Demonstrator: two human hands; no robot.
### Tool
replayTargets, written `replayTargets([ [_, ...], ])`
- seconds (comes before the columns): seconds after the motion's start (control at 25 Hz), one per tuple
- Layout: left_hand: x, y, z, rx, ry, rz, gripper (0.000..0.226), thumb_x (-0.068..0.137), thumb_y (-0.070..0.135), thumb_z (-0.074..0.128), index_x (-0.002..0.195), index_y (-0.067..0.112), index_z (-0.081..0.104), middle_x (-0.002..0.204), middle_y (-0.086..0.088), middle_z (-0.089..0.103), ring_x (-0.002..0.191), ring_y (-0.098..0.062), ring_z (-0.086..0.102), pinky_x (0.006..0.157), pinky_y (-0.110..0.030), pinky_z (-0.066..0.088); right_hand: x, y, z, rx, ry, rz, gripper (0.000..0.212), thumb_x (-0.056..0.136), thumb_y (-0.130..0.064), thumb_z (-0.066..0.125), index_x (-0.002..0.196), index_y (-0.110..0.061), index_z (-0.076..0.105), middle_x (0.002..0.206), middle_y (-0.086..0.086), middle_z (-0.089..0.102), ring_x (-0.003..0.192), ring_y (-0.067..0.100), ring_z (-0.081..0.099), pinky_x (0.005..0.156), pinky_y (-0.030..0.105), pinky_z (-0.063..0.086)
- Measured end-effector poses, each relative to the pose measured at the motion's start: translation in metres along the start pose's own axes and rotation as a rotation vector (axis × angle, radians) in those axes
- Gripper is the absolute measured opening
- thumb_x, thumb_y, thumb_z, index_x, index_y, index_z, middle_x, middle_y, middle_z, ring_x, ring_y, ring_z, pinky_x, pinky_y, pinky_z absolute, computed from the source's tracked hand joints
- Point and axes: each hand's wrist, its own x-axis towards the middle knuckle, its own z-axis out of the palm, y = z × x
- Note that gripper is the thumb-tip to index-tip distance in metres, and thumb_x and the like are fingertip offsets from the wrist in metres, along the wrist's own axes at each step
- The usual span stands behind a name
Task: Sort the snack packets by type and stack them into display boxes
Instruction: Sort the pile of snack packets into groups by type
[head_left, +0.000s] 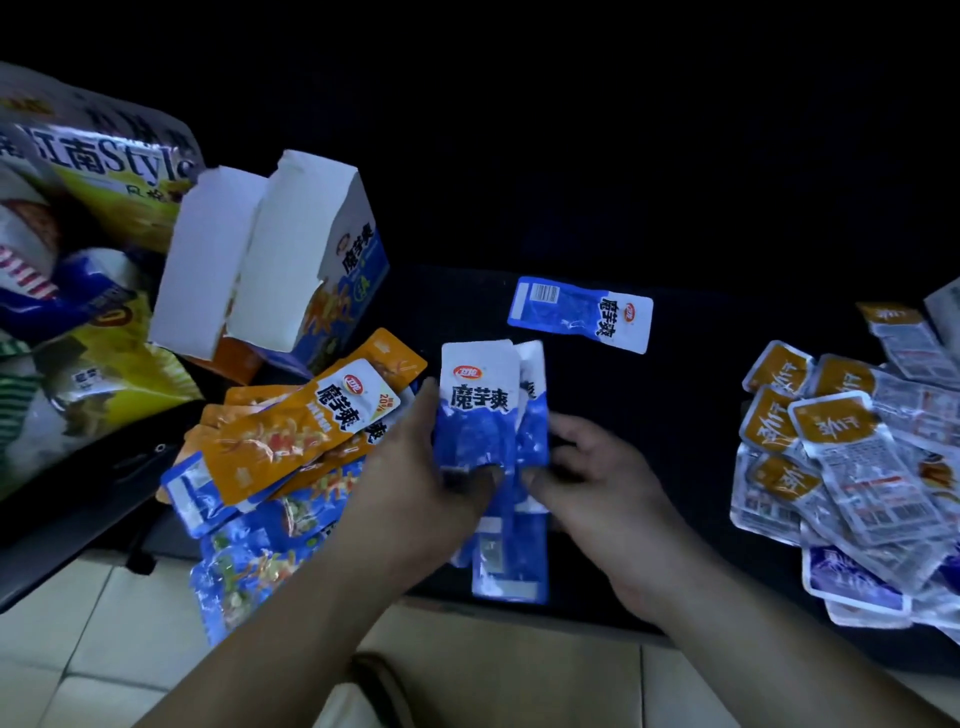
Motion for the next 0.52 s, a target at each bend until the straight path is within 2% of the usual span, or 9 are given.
replayTargets([
  [0.08, 0.003, -0.003, -0.010, 0.378, 0.080, 0.038, 0.080, 0.089, 0.043, 0.073, 0.157, 0.025, 0.036, 0.133, 0.005, 0.057, 0.120, -0.019, 0.058, 0.092, -0.038, 0.056, 0.007, 0.003, 0.002, -0.150, 0.008, -0.037, 0.038, 0.096, -0.017, 0.065, 0.126, -0.039, 0.066, 0.106, -0.016, 0.073, 0.094, 0.001, 0.071, 0.083, 0.022, 0.057],
  [0.12, 0.003, -0.007, -0.012, 0.511, 0.123, 0.062, 0.078, 0.089, 0.047, 0.070, 0.155, 0.019, 0.041, 0.134, -0.001, 0.056, 0.121, -0.026, 0.055, 0.094, -0.042, 0.054, 0.012, 0.002, -0.003, -0.286, 0.098, -0.093, 0.037, 0.095, -0.021, 0.065, 0.129, -0.038, 0.064, 0.110, -0.017, 0.069, 0.096, -0.001, 0.067, 0.081, 0.017, 0.052],
  [0.2, 0.003, -0.015, -0.014, 0.685, 0.239, 0.177, 0.067, 0.085, 0.048, 0.066, 0.141, 0.011, 0.057, 0.133, -0.011, 0.059, 0.118, -0.037, 0.053, 0.093, -0.048, 0.051, 0.022, -0.005, -0.017, -0.588, 0.296, -0.268, 0.037, 0.095, -0.027, 0.063, 0.132, -0.033, 0.063, 0.124, -0.018, 0.059, 0.110, 0.004, 0.060, 0.088, 0.024, 0.051],
  [0.28, 0.001, -0.021, -0.008, 0.736, 0.261, 0.237, 0.067, 0.081, 0.051, 0.061, 0.137, 0.014, 0.061, 0.141, -0.016, 0.056, 0.124, -0.042, 0.051, 0.097, -0.053, 0.050, 0.038, -0.021, -0.030, -0.754, 0.361, -0.389, 0.041, 0.097, -0.027, 0.059, 0.138, -0.028, 0.060, 0.143, -0.013, 0.048, 0.134, 0.013, 0.046, 0.104, 0.033, 0.046],
  [0.32, 0.000, -0.023, -0.002, 0.742, 0.214, 0.250, 0.068, 0.083, 0.055, 0.058, 0.142, 0.021, 0.057, 0.150, -0.017, 0.050, 0.134, -0.045, 0.046, 0.105, -0.057, 0.046, 0.049, -0.030, -0.034, -0.831, 0.334, -0.396, 0.045, 0.099, -0.029, 0.056, 0.144, -0.027, 0.054, 0.156, -0.009, 0.038, 0.146, 0.016, 0.033, 0.112, 0.035, 0.038],
  [0.4, -0.003, -0.029, 0.017, 0.810, 0.114, 0.292, 0.071, 0.089, 0.066, 0.047, 0.152, 0.035, 0.043, 0.164, -0.018, 0.032, 0.151, -0.049, 0.025, 0.118, -0.062, 0.027, 0.077, -0.043, -0.038, -1.012, 0.210, -0.346, 0.055, 0.103, -0.037, 0.049, 0.156, -0.029, 0.037, 0.170, -0.005, 0.015, 0.157, 0.019, 0.006, 0.125, 0.038, 0.017],
  [0.44, -0.005, -0.035, 0.027, 0.852, 0.086, 0.318, 0.073, 0.090, 0.070, 0.043, 0.155, 0.037, 0.038, 0.166, -0.019, 0.027, 0.153, -0.048, 0.019, 0.119, -0.063, 0.022, 0.089, -0.045, -0.038, -1.102, 0.143, -0.319, 0.059, 0.104, -0.042, 0.045, 0.159, -0.030, 0.029, 0.172, -0.004, 0.008, 0.158, 0.019, -0.002, 0.128, 0.040, 0.008],
  [0.52, -0.008, -0.043, 0.040, 0.885, 0.063, 0.340, 0.075, 0.092, 0.071, 0.039, 0.158, 0.035, 0.034, 0.165, -0.023, 0.026, 0.152, -0.049, 0.019, 0.118, -0.065, 0.025, 0.099, -0.041, -0.039, -1.207, 0.073, -0.281, 0.063, 0.105, -0.047, 0.039, 0.162, -0.029, 0.019, 0.172, -0.005, 0.003, 0.158, 0.019, -0.007, 0.128, 0.043, -0.001],
])
